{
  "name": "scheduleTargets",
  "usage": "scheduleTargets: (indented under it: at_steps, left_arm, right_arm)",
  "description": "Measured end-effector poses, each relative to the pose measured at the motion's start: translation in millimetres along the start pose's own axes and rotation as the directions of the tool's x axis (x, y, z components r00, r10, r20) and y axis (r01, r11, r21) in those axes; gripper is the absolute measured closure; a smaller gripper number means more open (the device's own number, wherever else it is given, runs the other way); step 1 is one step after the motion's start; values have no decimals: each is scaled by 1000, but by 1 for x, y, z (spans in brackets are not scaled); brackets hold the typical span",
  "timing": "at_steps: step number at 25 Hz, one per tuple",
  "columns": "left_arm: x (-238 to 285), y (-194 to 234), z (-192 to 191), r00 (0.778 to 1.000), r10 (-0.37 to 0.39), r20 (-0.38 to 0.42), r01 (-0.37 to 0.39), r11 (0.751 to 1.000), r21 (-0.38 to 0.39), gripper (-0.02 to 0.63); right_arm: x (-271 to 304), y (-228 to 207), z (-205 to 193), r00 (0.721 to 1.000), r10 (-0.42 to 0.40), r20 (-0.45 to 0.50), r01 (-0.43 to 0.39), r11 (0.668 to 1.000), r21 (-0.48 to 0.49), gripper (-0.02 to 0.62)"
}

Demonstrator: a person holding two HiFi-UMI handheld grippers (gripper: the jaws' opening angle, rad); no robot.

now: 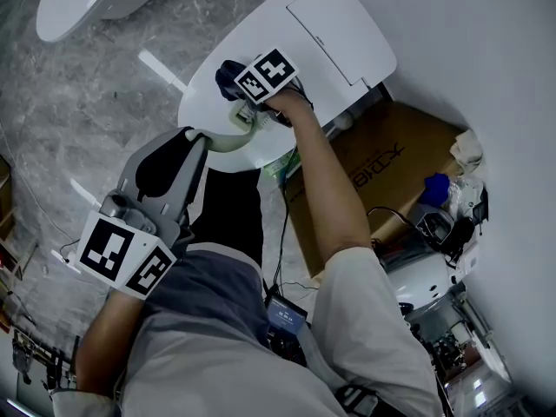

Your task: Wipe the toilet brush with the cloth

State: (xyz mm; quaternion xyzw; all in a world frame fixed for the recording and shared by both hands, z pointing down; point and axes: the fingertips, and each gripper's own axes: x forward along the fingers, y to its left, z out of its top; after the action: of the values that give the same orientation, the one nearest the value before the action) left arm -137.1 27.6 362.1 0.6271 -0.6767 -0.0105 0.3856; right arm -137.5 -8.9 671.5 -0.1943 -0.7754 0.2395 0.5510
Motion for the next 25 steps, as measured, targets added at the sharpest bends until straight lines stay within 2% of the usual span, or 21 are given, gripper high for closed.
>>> scheduleTargets:
  at_steps: [3,5,8,12,21,25]
  left_arm:
    - [-1,1,0,1000,2,-1,-2,1000,-1,606]
    - [-2,1,0,1000,1,0,-1,1000,1,606]
    - [-1,0,0,1000,0,-2,0,1000,5,606]
    - [1,0,1,1000,0,-5,1,1000,7,606]
    - [2,-5,0,1000,-2,-23,3,1000,29,606]
    - [3,-3,0,1000,-1,-26,1,1000,3,606]
  right_arm:
    - [-6,-16,-2,997,-54,59,46,991,123,500]
    - [-14,-26,-5,990,-91,104,66,974,217,500]
    - [-26,-36,-13,977,-126,174,59,935,349,500]
    - [-38,-45,-26,957,-155,245,23,884,468,500]
    - [-44,-63,-59,935,-215,284,5,806,592,500]
    - [-42,-69,-69,922,-240,304,-10,771,637,500]
